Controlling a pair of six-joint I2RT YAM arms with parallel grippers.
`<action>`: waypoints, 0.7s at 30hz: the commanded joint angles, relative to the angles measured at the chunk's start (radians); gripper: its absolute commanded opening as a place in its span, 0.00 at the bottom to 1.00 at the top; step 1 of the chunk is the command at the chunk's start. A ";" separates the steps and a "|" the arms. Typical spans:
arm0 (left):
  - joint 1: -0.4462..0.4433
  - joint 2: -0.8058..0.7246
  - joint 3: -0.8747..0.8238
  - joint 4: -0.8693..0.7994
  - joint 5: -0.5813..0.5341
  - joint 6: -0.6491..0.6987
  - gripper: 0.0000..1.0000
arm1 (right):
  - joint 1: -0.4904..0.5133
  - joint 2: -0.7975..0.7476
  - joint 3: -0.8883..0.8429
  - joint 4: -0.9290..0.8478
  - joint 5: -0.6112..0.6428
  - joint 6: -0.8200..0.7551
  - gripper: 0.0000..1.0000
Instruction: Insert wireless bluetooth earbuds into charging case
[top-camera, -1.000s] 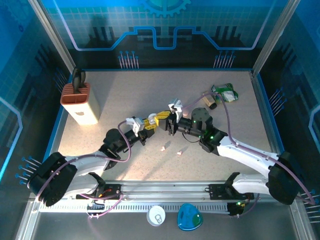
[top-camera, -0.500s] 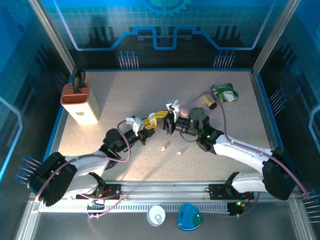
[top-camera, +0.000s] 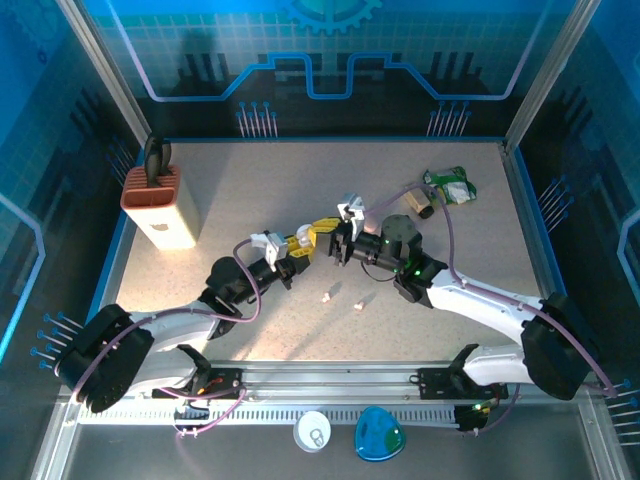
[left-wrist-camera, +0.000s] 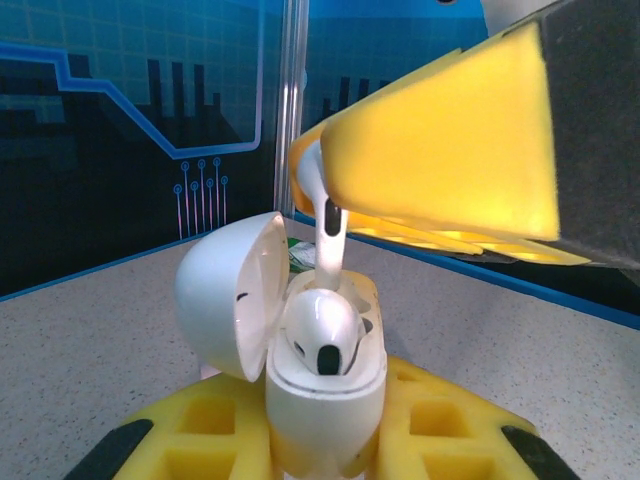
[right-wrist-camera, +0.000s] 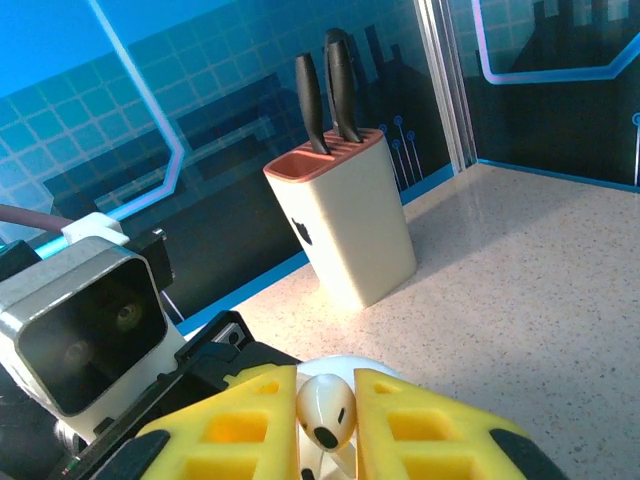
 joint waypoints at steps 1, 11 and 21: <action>-0.007 -0.008 0.033 0.067 -0.006 -0.025 0.00 | -0.013 0.007 -0.021 0.063 -0.007 0.029 0.19; -0.007 0.006 0.050 0.073 -0.030 -0.029 0.00 | -0.014 0.029 -0.031 0.089 -0.052 0.063 0.19; -0.007 0.050 0.073 0.123 -0.050 -0.033 0.00 | -0.028 0.051 -0.053 0.100 -0.042 0.142 0.19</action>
